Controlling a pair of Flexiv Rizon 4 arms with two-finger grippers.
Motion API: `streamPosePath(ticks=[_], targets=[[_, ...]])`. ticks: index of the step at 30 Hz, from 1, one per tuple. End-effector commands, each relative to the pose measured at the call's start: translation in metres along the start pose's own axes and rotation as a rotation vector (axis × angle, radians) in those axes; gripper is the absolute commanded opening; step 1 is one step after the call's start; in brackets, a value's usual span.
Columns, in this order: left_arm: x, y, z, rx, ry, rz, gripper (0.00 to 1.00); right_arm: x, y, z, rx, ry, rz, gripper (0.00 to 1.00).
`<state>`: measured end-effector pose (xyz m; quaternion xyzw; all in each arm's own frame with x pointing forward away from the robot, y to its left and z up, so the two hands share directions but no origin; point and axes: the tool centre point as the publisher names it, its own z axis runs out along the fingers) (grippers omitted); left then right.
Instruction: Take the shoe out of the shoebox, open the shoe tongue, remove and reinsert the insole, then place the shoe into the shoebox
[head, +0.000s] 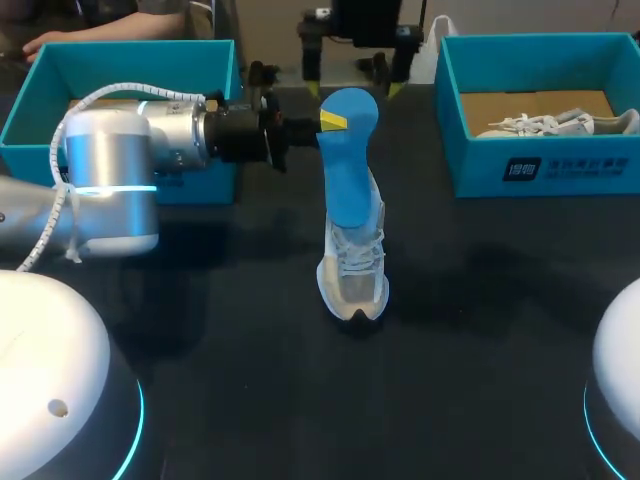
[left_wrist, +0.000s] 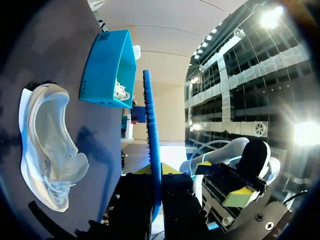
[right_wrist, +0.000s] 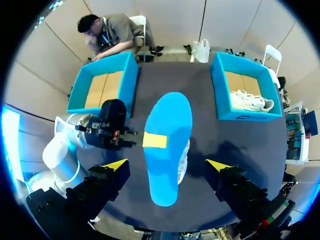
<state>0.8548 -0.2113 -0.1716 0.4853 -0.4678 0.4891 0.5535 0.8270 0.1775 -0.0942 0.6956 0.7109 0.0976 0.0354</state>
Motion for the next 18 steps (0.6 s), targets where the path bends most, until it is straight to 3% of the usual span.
streamPosePath(ticks=[1,4,10,18], targets=[[0.000,0.000,0.000,0.000,-0.002,0.000,0.00,-0.023,-0.002,0.002,-0.011,0.154,0.005,1.00],[0.000,0.000,0.000,0.000,-0.002,0.000,0.00,-0.031,-0.003,0.006,0.025,0.185,-0.015,1.00],[0.000,0.000,0.000,0.000,-0.002,0.000,0.00,-0.052,-0.008,0.012,-0.010,0.358,0.012,1.00],[0.000,0.000,0.000,0.000,-0.002,0.000,0.00,-0.078,-0.013,0.023,-0.035,0.488,0.049,1.00]])
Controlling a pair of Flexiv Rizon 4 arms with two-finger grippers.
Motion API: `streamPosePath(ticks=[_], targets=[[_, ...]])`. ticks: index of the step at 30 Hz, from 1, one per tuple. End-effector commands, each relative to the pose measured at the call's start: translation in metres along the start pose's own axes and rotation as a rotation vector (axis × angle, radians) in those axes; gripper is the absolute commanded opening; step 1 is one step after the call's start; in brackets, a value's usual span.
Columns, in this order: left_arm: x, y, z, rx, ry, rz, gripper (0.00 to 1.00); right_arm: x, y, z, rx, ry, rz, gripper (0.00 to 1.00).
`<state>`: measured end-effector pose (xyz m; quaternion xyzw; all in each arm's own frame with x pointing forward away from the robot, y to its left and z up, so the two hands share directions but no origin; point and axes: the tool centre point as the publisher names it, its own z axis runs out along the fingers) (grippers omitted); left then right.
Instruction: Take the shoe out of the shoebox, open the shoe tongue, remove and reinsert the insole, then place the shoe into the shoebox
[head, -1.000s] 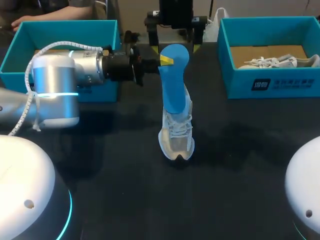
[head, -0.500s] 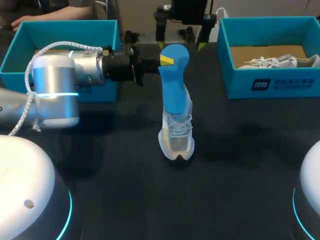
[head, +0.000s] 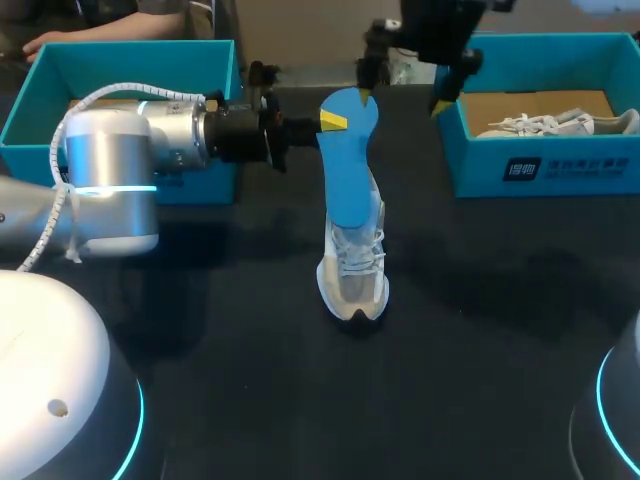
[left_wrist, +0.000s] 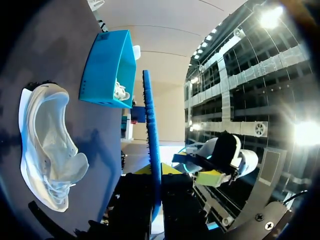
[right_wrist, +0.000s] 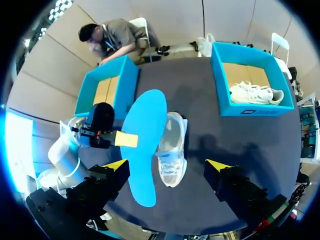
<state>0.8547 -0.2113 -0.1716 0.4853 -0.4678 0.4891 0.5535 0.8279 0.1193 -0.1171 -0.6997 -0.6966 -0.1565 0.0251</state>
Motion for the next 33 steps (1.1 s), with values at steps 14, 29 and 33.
streamPosePath(ticks=[14,29,33], targets=[[0.000,0.000,0.000,0.000,-0.002,0.000,0.00,-0.043,-0.002,0.020,0.002,0.634,-0.017,1.00],[0.000,0.000,0.000,0.000,-0.002,0.000,0.00,-0.057,0.007,0.036,-0.059,0.928,0.015,1.00],[0.000,0.000,0.000,0.000,-0.002,0.000,0.00,-0.059,0.010,0.037,-0.082,0.956,0.014,1.00]])
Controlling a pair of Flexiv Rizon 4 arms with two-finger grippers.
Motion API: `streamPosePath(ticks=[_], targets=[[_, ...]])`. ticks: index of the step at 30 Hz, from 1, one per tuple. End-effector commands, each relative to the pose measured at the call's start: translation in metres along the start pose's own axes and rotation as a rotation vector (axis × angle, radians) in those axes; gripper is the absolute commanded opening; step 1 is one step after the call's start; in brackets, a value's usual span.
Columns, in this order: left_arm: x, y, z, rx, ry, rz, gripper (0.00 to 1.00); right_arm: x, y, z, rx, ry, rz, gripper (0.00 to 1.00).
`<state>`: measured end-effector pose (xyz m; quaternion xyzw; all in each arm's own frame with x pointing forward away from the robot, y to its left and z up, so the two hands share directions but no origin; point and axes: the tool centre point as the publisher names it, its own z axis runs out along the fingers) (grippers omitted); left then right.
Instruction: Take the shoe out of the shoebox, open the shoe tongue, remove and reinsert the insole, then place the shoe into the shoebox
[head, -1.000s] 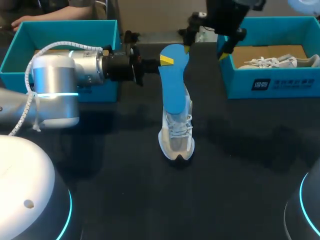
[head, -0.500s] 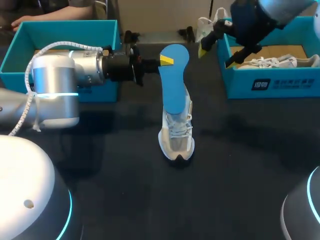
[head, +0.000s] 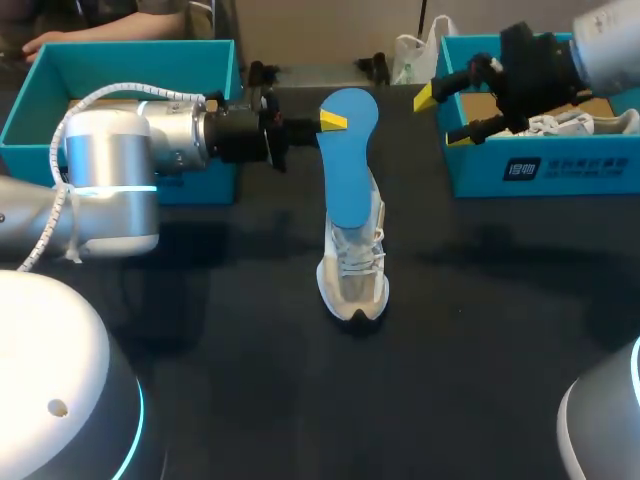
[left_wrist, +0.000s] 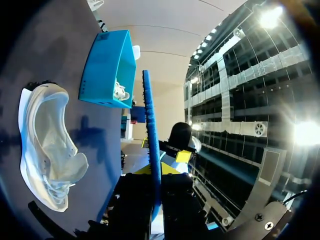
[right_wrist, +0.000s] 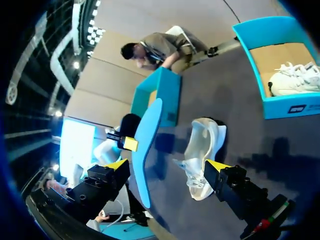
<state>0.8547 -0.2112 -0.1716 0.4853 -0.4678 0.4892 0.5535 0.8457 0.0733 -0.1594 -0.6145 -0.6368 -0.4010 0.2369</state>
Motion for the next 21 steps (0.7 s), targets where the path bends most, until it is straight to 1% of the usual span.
streamPosePath(ticks=[1,4,6,11,16,20,21], targets=[[0.000,0.000,0.000,-0.001,-0.002,0.000,0.00,-0.007,-0.001,0.002,-0.021,0.290,-0.004,1.00],[0.000,0.000,0.000,-0.001,-0.002,0.000,0.00,-0.010,0.001,0.004,-0.011,0.311,0.008,1.00],[0.000,0.000,0.000,-0.001,-0.002,0.000,0.00,-0.013,0.001,0.005,-0.035,0.344,-0.006,1.00],[0.000,0.000,0.000,-0.001,-0.002,0.000,0.00,-0.017,0.003,0.007,-0.038,0.389,-0.007,1.00],[0.000,0.000,0.000,-0.001,-0.002,0.000,0.00,-0.022,0.004,0.010,-0.004,0.412,0.012,1.00],[0.000,0.000,0.000,-0.001,-0.002,0.000,0.00,-0.026,0.007,0.012,-0.004,0.448,0.026,1.00],[0.000,0.000,0.000,-0.001,-0.002,0.000,0.00,-0.026,0.008,0.012,0.014,0.442,0.035,1.00]])
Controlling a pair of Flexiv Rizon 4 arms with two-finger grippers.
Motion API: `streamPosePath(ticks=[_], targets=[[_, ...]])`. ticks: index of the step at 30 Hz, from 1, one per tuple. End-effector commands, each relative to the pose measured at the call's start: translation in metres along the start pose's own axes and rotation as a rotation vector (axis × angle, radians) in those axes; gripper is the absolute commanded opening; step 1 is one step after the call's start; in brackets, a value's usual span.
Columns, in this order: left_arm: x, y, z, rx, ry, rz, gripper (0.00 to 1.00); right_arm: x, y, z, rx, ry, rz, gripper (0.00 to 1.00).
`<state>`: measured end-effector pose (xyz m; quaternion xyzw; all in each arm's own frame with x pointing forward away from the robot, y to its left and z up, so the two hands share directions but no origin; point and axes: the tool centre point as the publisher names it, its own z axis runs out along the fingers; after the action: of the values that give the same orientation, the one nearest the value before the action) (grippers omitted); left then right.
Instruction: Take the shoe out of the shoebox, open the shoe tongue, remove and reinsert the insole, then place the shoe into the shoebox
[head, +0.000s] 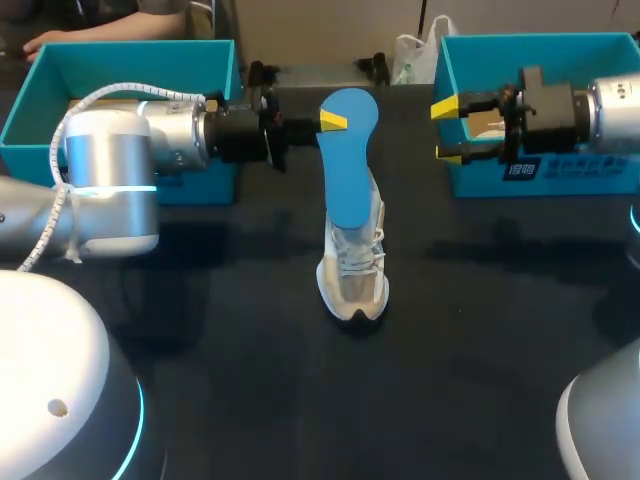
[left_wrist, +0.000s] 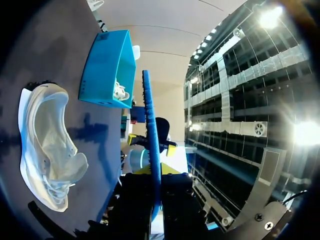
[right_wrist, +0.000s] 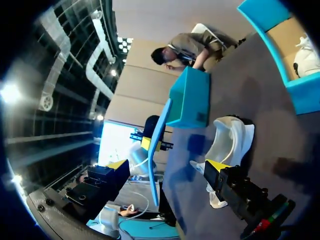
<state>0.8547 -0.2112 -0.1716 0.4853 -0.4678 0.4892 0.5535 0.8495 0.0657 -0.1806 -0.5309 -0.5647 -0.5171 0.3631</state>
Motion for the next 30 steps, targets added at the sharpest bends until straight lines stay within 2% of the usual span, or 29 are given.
streamPosePath(ticks=[1,6,8,19,30], targets=[[0.000,0.000,0.000,-0.001,-0.002,0.000,0.00,-0.007,0.009,0.003,0.028,0.026,0.012,1.00],[0.000,0.000,0.000,-0.001,-0.002,0.000,0.00,-0.008,0.012,0.000,0.016,0.022,0.023,1.00],[0.000,0.000,0.000,-0.001,-0.002,0.000,0.00,-0.008,0.013,-0.002,-0.013,0.003,0.027,1.00],[0.000,0.000,0.000,-0.001,-0.002,0.000,0.00,-0.008,0.013,-0.002,-0.013,0.003,0.027,1.00],[0.030,-0.008,0.003,-0.055,0.028,0.462,0.00,-0.008,0.013,-0.002,-0.013,0.003,0.027,1.00]])
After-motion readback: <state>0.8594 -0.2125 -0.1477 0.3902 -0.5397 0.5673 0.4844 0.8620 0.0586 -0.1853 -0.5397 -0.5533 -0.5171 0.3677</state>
